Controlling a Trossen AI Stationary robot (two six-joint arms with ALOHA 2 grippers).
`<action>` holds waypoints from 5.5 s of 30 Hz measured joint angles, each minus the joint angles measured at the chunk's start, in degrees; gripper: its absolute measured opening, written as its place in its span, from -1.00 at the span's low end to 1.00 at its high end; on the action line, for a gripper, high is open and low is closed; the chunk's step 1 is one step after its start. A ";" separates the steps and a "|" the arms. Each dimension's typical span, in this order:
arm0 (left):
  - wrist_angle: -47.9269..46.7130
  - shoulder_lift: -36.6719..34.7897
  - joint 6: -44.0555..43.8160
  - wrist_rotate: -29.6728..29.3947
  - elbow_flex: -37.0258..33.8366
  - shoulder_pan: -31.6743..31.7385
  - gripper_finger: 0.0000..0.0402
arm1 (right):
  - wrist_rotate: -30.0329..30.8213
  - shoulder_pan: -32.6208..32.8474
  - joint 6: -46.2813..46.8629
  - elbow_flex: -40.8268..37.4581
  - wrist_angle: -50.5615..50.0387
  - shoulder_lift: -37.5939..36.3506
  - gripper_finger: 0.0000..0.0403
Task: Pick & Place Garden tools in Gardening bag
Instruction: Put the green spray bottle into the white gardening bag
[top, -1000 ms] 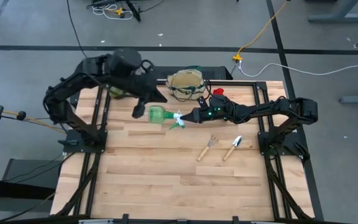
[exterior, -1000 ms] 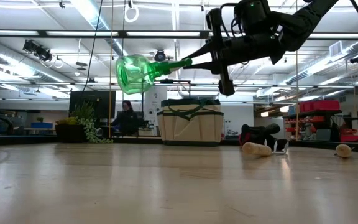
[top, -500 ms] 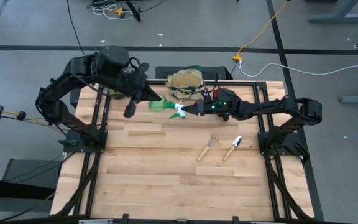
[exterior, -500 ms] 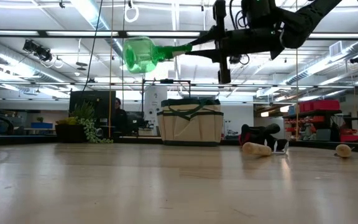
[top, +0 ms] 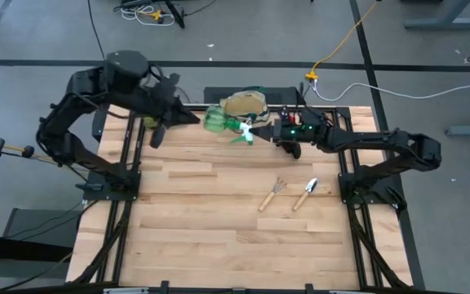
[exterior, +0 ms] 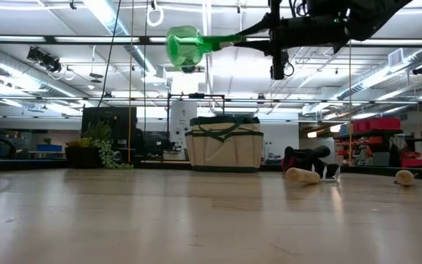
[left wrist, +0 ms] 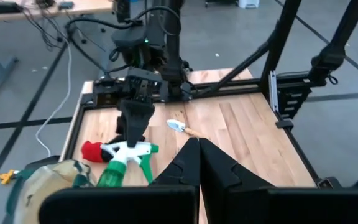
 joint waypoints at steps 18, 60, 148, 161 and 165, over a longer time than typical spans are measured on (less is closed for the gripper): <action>10.21 -16.43 -2.61 -1.68 -19.09 3.31 -1.00 | 2.42 -3.03 -7.73 7.00 -13.16 -6.39 -0.75; 21.24 -31.30 -7.94 -1.90 -38.32 3.31 -0.99 | 1.79 -6.76 -21.40 17.81 -24.31 -6.39 -0.75; 21.56 -31.30 -7.96 1.24 -38.29 3.29 -0.99 | 3.49 -5.87 -62.63 17.90 -19.64 -6.56 -0.79; 21.56 -31.30 -7.92 1.20 -38.27 3.29 -0.99 | 5.39 -5.87 -65.63 17.90 -21.82 -6.56 -0.79; 21.56 -31.30 -7.94 1.17 -38.27 3.29 -0.99 | 5.43 -5.87 -64.21 17.90 -24.83 -6.56 -0.79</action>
